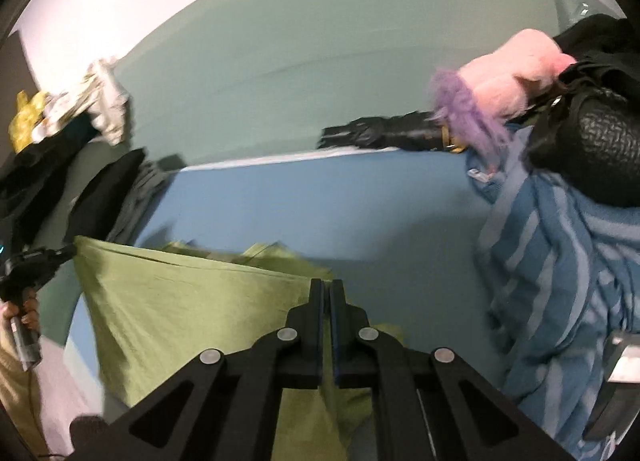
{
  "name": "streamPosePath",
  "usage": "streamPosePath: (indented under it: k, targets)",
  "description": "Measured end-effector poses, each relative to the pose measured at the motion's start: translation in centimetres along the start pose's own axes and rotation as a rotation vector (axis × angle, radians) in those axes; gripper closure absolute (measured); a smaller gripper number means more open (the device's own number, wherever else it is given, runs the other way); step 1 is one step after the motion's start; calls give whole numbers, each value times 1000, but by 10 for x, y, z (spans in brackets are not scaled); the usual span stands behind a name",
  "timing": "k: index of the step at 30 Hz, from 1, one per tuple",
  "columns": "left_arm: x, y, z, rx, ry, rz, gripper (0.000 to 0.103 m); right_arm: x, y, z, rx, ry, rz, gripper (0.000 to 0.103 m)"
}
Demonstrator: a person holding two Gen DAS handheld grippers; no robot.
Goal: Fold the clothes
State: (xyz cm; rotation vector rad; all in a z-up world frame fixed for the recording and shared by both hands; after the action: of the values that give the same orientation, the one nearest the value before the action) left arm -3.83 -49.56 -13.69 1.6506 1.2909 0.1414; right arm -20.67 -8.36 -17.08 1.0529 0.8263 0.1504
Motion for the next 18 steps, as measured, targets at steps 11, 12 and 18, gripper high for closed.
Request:
streamPosePath:
  k: [11,12,18]
  targets:
    - [-12,-70,26,-166,125,74,51,-11,-54,-40,100,-146,61,51]
    - [-3,-62,33,-155,142,71,43,-1,-50,-37,72,-151,75,51]
    - [91,-22,86,-186,251,175,35,95,-51,-25,-100,-250,272,50]
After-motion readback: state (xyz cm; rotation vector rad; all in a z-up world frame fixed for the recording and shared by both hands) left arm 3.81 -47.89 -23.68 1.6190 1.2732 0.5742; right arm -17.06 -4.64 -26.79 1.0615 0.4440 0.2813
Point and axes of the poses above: each gripper's, at about its wrist camera, not at the fingertips, and y roughly against the way its jaws point, z to its left, x to its underside, the point moved 9 cm from there along -y, roughly the way its jaws point, and after that the axes turned 6 degrees about z, right-handed, at the moved point
